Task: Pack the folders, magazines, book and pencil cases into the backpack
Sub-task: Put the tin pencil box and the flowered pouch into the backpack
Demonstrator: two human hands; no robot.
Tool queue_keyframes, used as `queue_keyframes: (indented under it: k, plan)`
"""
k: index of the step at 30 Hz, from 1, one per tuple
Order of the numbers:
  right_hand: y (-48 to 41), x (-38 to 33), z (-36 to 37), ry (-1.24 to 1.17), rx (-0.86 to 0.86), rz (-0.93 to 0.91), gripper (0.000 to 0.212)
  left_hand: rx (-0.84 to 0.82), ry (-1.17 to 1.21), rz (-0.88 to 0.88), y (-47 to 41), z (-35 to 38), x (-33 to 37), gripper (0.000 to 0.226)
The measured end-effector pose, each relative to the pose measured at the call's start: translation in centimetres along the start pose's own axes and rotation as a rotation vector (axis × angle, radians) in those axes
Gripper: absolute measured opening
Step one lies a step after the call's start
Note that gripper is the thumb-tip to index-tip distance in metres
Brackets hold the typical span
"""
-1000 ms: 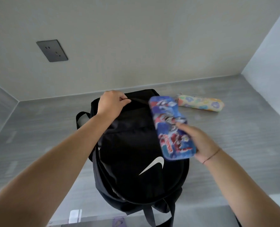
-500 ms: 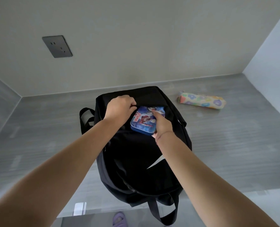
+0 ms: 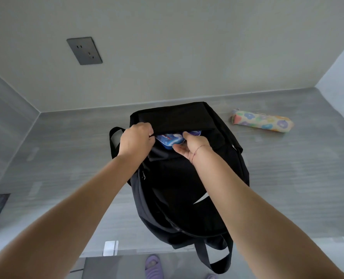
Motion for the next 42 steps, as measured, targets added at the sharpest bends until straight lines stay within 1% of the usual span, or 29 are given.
queue_keyframes:
  k: [3,6,9,10,11,12,13,14,15,16,18,19,20,21,23,24,27,29,31,35,37,39,42]
  plan:
    - [-0.6,-0.3,2.3,-0.022,-0.036,-0.002,0.033,0.022,0.007,0.024,0.4,-0.3,0.1,0.006]
    - [-1.0,-0.7,3.9,-0.037,-0.113,-0.011,0.042,0.020,0.002,0.044,0.7,-0.3,0.3,0.006]
    - [-0.7,-0.8,3.4,-0.083,-0.217,0.073,0.041,0.006,-0.019,0.045,0.8,-0.1,0.4,0.008]
    - [-0.4,-1.1,2.7,-0.060,-0.276,0.090,0.039,-0.004,-0.030,0.050,0.7,0.0,0.5,0.010]
    - [0.1,-1.7,1.6,0.031,-0.328,0.076,0.036,-0.012,-0.041,0.066,0.7,0.2,0.6,0.013]
    - [0.4,-2.6,0.2,0.153,-0.395,0.033,0.032,-0.015,-0.050,0.095,0.7,0.5,0.9,0.019]
    - [0.5,-3.8,-1.3,0.272,-0.427,-0.017,0.027,-0.016,-0.055,0.131,0.6,0.9,1.3,0.026]
    - [0.5,-5.1,-3.0,0.372,-0.410,-0.076,0.024,-0.019,-0.051,0.164,0.4,1.3,1.8,0.036]
    - [0.2,-6.3,-4.7,0.448,-0.334,-0.153,0.023,-0.022,-0.037,0.193,0.1,1.7,2.6,0.044]
    - [-0.6,-7.5,-6.5,0.494,-0.212,-0.246,0.023,-0.026,-0.019,0.223,-0.3,2.2,3.5,0.049]
    - [-3.1,-9.3,-10.0,0.584,0.098,-0.466,0.024,-0.031,0.004,0.276,-1.1,3.3,5.6,0.052]
    - [-4.5,-10.0,-11.8,0.694,0.260,-0.565,0.025,-0.038,0.006,0.296,-1.5,4.0,6.7,0.052]
    - [-5.8,-10.4,-13.6,0.834,0.384,-0.623,0.028,-0.048,0.004,0.312,-2.0,4.6,7.8,0.052]
    - [-7.0,-10.7,-15.4,0.963,0.446,-0.636,0.034,-0.063,-0.002,0.325,-2.4,5.3,8.8,0.053]
    - [-9.5,-11.3,-19.0,1.188,0.466,-0.597,0.049,-0.095,-0.036,0.345,-3.2,6.9,10.5,0.057]
    - [-10.6,-11.7,-20.6,1.295,0.477,-0.586,0.053,-0.112,-0.063,0.349,-3.5,7.7,11.0,0.059]
    - [-13.5,-13.7,-24.1,1.483,0.549,-0.590,0.052,-0.146,-0.100,0.320,-4.0,9.7,11.6,0.060]
    - [-14.9,-14.7,-25.2,1.543,0.577,-0.586,0.051,-0.152,-0.097,0.290,-3.9,10.6,11.4,0.059]
    - [-16.0,-15.3,-25.5,1.571,0.560,-0.563,0.051,-0.134,-0.092,0.280,-3.5,11.0,11.2,0.057]
    - [-18.2,-15.8,-25.3,1.502,0.583,-0.510,0.046,-0.100,-0.072,0.279,-3.4,11.3,11.1,0.054]
    - [-18.7,-15.9,-25.1,1.534,0.592,-0.463,0.045,-0.091,-0.066,0.277,-3.5,11.3,11.2,0.053]
    - [-18.6,-16.1,-25.0,1.655,0.552,-0.380,0.050,-0.089,-0.062,0.275,-3.5,11.3,11.2,0.053]
    - [-17.9,-16.7,-24.9,1.812,0.501,-0.276,0.068,-0.090,-0.075,0.270,-3.5,11.4,11.2,0.053]
Point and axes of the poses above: each hand's wrist, its own y-axis away from the middle knuckle, its own z-axis out of the palm, x = y × z, the point moved 1 cm from there along -y, towards the middle knuckle, and after that the axes turned 1 degree about y, right-handed, at the moved point
